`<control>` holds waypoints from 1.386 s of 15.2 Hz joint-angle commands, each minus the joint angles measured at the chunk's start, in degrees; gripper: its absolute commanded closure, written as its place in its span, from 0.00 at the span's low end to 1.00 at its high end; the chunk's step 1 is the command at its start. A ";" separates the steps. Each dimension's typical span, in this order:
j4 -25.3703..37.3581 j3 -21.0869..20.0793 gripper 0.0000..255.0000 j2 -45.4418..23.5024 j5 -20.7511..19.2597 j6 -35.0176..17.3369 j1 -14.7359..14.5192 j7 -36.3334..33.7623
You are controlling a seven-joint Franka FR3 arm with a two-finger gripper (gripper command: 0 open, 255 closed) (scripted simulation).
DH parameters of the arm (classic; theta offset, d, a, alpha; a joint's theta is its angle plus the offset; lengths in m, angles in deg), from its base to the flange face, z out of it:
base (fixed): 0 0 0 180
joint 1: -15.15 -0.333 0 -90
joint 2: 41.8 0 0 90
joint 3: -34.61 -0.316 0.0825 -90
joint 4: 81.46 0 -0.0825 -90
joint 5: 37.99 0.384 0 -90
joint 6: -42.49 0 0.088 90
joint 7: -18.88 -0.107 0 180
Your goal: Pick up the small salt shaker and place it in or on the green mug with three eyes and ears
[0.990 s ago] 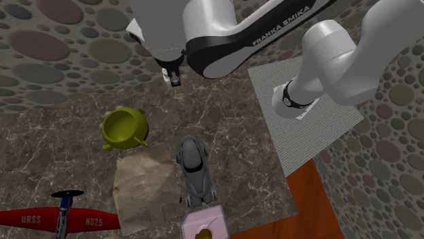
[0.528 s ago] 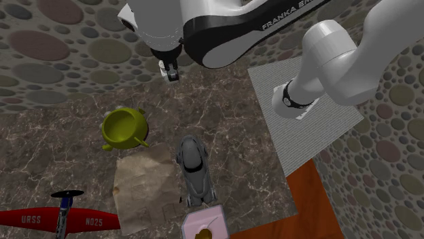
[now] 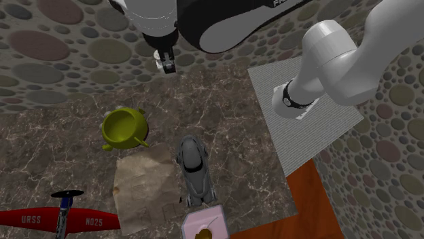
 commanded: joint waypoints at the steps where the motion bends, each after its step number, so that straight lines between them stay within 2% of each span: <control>1: 1.37 -0.15 1.00 0.41 0.11 1.80 -0.04 0.18; 3: 2.34 -0.26 1.00 0.62 0.20 2.98 -0.08 0.28; 8: 11.08 -2.38 1.00 -8.18 2.82 3.54 -2.62 -2.74; 15: 26.30 -4.73 1.00 -21.24 5.82 6.40 -5.23 -6.14; 20: 40.44 -6.12 1.00 -31.81 7.61 10.38 -6.50 -8.18; 21: 39.70 -6.13 1.00 -31.84 7.59 9.62 -6.49 -8.25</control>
